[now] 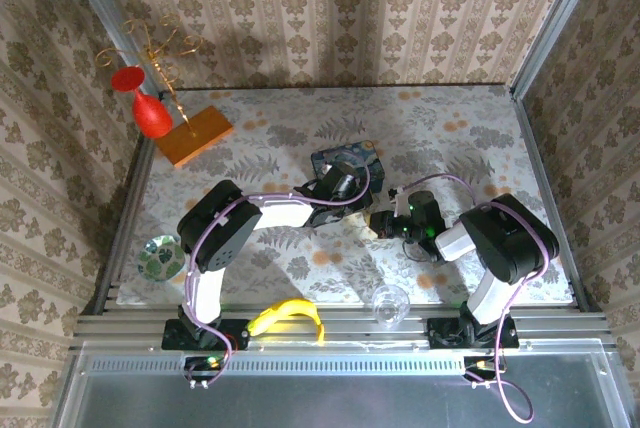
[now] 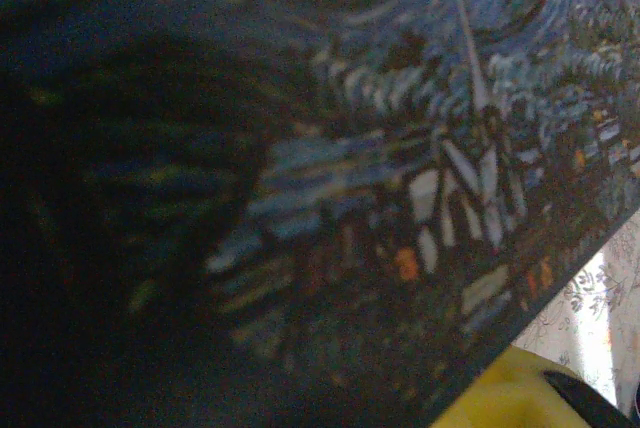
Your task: Unlock the padlock with the key
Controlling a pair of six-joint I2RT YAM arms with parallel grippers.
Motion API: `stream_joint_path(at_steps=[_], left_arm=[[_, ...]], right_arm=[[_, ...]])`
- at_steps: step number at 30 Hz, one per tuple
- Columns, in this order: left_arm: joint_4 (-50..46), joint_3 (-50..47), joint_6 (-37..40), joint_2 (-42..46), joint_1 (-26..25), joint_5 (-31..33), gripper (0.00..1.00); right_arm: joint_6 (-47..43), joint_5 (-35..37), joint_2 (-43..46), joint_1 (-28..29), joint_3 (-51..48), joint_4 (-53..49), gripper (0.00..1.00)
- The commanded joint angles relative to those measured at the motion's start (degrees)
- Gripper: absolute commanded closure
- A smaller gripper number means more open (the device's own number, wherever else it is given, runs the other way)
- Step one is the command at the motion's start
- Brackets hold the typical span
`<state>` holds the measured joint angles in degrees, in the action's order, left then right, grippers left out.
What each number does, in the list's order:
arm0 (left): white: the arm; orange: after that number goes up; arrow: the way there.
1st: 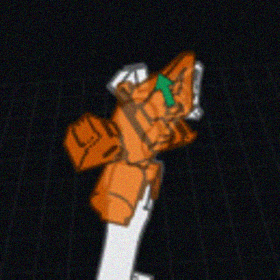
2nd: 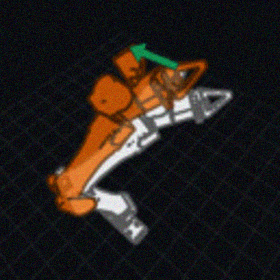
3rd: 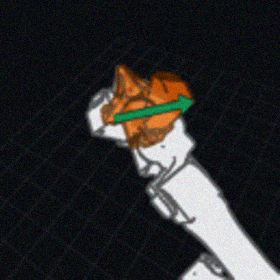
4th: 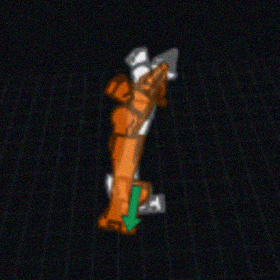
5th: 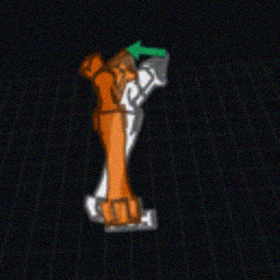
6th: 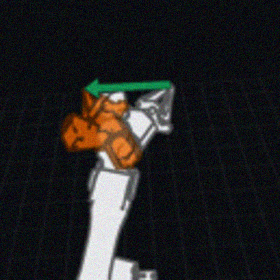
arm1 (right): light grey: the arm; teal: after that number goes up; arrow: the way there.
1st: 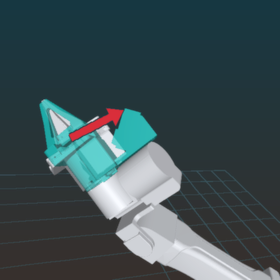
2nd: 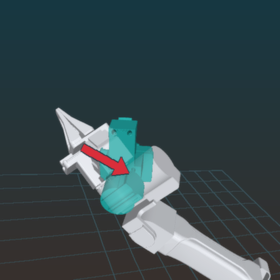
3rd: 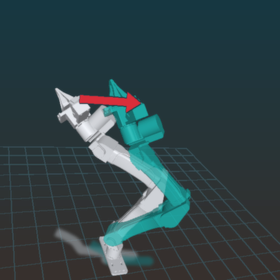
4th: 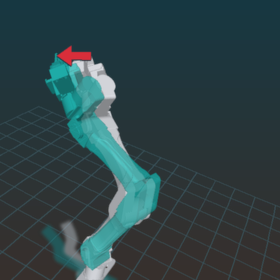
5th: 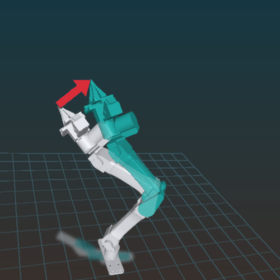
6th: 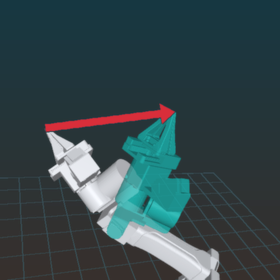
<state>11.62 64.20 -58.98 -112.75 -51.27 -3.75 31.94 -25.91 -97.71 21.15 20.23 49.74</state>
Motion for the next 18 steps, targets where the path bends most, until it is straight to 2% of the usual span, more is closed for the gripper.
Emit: stream_joint_path(at_steps=[1,11,18], left_arm=[[2.22,-0.4,-0.7,2.71,0.22,-0.82,0.79],[2.78,-0.57,-1.14,2.97,0.41,-1.04,0.79],[3.07,-0.88,-1.64,2.71,0.43,-1.61,0.83]], right_arm=[[0.83,0.04,-0.75,-0.46,-0.62,4.26,1.0],[1.32,0.09,-0.83,-0.82,-1.67,6.2,1.0],[1.85,0.58,-0.72,-1.11,-1.77,7.27,1.0]])
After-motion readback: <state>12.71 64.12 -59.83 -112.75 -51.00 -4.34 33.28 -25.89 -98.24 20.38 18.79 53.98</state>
